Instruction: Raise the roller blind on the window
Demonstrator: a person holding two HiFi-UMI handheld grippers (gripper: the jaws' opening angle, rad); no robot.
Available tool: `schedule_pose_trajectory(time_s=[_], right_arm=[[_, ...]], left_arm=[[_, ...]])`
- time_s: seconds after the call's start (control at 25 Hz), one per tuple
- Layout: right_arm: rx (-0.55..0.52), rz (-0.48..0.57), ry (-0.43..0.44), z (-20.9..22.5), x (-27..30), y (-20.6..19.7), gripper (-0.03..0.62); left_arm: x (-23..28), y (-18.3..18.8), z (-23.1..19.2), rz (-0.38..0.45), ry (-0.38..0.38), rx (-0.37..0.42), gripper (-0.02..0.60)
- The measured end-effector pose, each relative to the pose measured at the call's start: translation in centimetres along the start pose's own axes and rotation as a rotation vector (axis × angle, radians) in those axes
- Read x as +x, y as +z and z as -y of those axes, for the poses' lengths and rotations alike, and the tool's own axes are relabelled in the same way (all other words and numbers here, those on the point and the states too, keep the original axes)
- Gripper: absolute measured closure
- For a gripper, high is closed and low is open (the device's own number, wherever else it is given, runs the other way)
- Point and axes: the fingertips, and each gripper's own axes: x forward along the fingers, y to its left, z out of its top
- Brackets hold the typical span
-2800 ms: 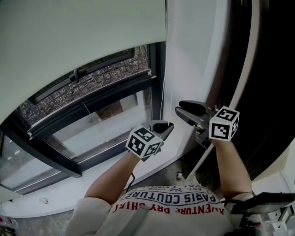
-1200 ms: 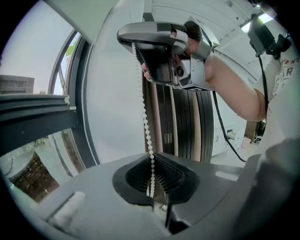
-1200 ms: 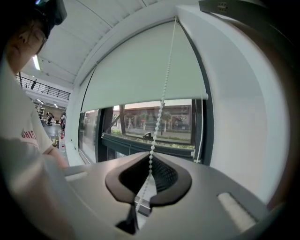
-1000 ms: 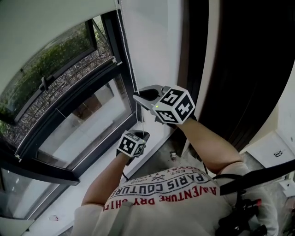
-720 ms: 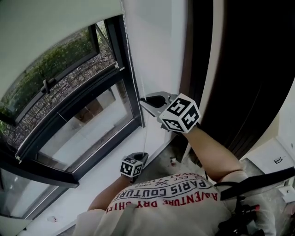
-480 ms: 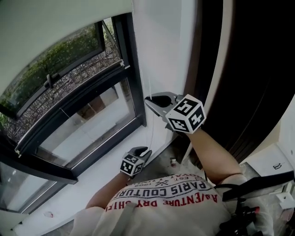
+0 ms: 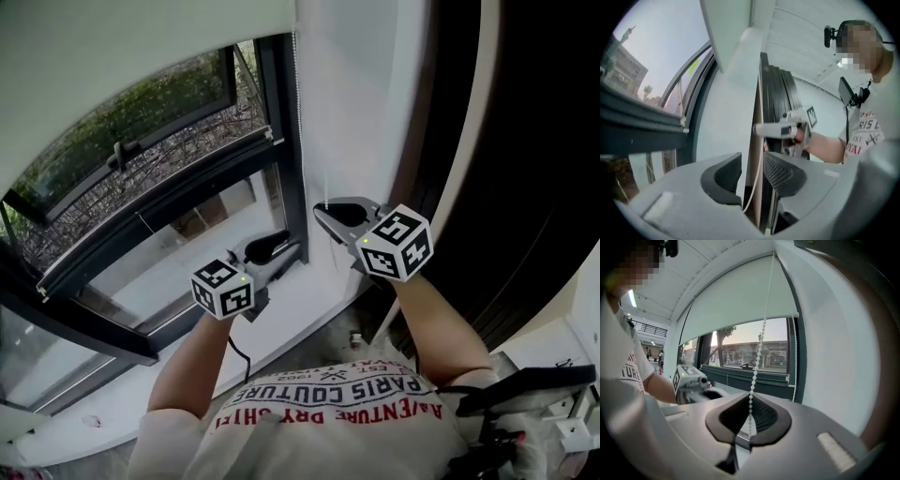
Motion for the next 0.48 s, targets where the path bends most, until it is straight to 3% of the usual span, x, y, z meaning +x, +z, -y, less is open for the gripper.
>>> schedule_pose_trajectory(time_s=[0.12,0.28,0.48], right_arm=[[0.001,0.0,0.009,-0.2,0.0,-0.1,0.588],[-0.012,-0.012,0.03,-0.8,0.2,0.2,0.586],[-0.029,-0.015,0.058,-1.5,0.3,0.4,0.586]], left_arm=[[1.2,7.9,0.8,0.02,-0.043,0.078,0.43],[3.1,17.0,2.4,0.065,-0.1,0.121,0.43],[5.7,22.9,3.0,0.051,-0.108,0.161,0.431]])
